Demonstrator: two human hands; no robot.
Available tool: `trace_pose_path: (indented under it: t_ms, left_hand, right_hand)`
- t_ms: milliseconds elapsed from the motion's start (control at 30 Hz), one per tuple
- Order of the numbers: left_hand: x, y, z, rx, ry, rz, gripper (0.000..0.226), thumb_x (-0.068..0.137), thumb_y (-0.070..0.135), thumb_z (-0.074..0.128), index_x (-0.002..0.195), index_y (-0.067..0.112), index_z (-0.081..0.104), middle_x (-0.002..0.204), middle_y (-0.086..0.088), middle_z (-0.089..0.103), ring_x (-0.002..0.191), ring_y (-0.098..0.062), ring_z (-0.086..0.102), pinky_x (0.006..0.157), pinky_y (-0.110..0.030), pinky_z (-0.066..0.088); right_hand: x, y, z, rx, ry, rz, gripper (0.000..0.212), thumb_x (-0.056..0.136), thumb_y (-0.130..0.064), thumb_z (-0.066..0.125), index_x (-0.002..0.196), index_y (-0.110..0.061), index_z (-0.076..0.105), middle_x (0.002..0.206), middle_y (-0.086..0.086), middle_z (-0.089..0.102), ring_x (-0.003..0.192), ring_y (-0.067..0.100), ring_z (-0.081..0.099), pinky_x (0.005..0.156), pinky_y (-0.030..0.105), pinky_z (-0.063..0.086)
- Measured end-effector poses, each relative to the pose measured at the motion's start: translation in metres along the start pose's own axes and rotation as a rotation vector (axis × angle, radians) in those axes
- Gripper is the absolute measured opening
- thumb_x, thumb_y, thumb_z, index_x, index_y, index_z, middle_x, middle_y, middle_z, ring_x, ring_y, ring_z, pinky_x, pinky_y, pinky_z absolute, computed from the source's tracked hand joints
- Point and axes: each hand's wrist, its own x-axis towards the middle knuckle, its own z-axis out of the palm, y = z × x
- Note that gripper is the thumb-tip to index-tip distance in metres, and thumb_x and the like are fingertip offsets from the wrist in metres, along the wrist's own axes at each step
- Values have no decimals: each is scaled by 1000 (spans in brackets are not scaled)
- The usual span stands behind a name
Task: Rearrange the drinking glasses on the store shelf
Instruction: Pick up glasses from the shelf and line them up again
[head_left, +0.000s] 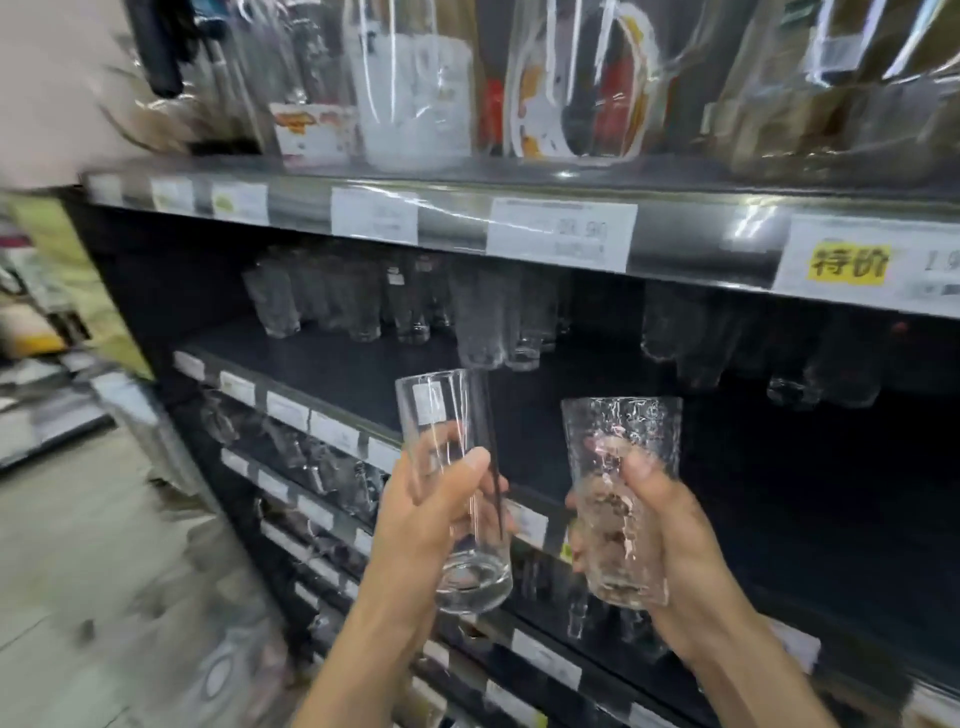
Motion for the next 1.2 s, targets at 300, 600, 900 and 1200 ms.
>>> trace_pose_path:
  t_ms: [300, 600, 900, 1200]
  left_hand:
    - [-9, 34, -122, 19, 396, 104, 52, 64, 45, 79, 111, 28, 65, 84, -11, 69, 69, -28, 66, 74, -49, 53]
    - [3, 73, -221, 117, 526, 157, 61, 64, 48, 77, 118, 24, 63, 83, -10, 72, 68, -25, 66, 70, -42, 54]
    - [48, 95, -298, 102, 502, 128, 40, 66, 49, 76, 102, 36, 67, 85, -11, 70, 67, -29, 65, 68, -42, 53]
    - [113, 100, -356, 157, 451, 93, 79, 56, 58, 78, 125, 27, 56, 91, -11, 74, 74, -29, 69, 76, -47, 54]
  right_hand:
    - [68, 53, 124, -58, -304, 144, 92, 46, -69, 84, 119, -16, 65, 96, 17, 73, 68, 30, 67, 64, 44, 55]
    - [116, 94, 241, -56, -424, 234, 108, 41, -73, 87, 131, -20, 59, 115, 17, 69, 86, 34, 67, 80, 51, 56]
    - [161, 114, 299, -56, -402, 259, 116, 40, -74, 85, 132, -12, 52, 101, 20, 69, 69, 31, 68, 65, 42, 57]
    - [212, 136, 342, -132, -317, 212, 103, 39, -81, 80, 122, -25, 60, 111, 13, 71, 92, 35, 70, 81, 53, 57]
